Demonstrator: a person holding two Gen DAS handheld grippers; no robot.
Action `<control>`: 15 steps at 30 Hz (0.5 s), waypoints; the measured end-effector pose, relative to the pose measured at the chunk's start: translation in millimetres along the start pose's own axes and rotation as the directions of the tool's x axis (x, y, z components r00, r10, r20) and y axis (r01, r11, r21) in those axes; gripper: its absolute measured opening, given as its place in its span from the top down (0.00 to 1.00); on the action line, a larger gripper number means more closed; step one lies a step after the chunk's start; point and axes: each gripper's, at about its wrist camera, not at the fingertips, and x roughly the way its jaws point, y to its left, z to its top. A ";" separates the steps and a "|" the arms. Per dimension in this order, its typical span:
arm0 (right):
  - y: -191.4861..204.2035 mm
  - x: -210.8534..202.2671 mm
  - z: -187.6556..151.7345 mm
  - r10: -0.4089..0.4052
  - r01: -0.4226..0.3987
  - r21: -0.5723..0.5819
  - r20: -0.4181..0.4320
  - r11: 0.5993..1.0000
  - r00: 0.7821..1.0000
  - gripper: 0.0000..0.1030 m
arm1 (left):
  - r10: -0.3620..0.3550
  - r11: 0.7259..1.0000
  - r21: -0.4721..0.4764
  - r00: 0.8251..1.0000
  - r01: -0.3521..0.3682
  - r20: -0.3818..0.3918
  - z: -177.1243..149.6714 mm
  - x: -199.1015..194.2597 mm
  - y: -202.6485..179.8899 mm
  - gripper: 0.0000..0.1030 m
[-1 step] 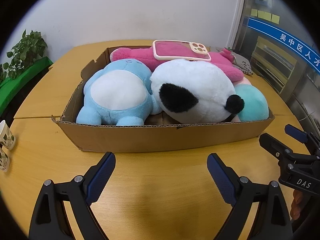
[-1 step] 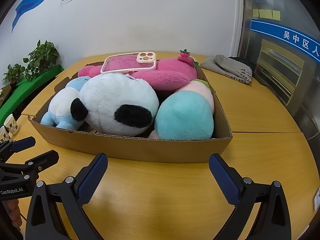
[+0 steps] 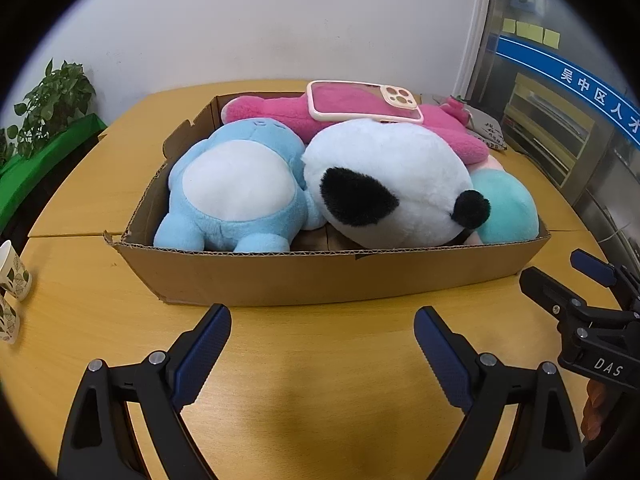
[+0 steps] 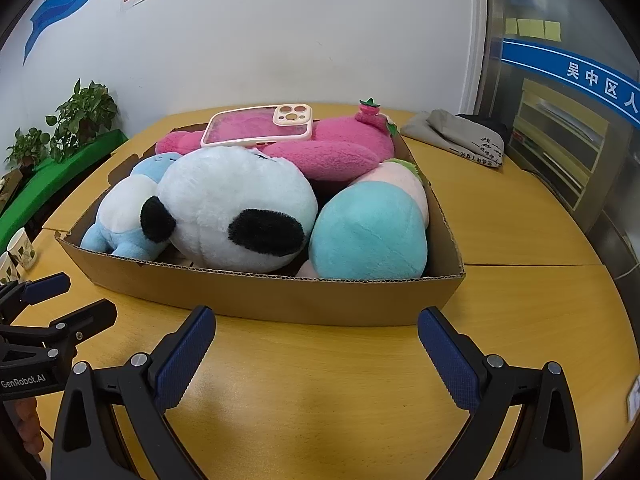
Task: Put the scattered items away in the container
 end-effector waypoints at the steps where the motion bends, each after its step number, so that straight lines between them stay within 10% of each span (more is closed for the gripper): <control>1: 0.3 0.0 0.0 -0.002 0.002 -0.001 0.000 1.000 1.000 0.00 | -0.005 1.000 -0.003 1.000 0.005 0.001 0.3 0.6 1.5 0.10; 15: 4.0 -0.2 0.6 -0.027 0.027 -0.022 0.001 0.999 1.000 0.00 | -0.010 1.000 0.002 1.000 0.010 0.020 0.2 0.8 5.0 0.10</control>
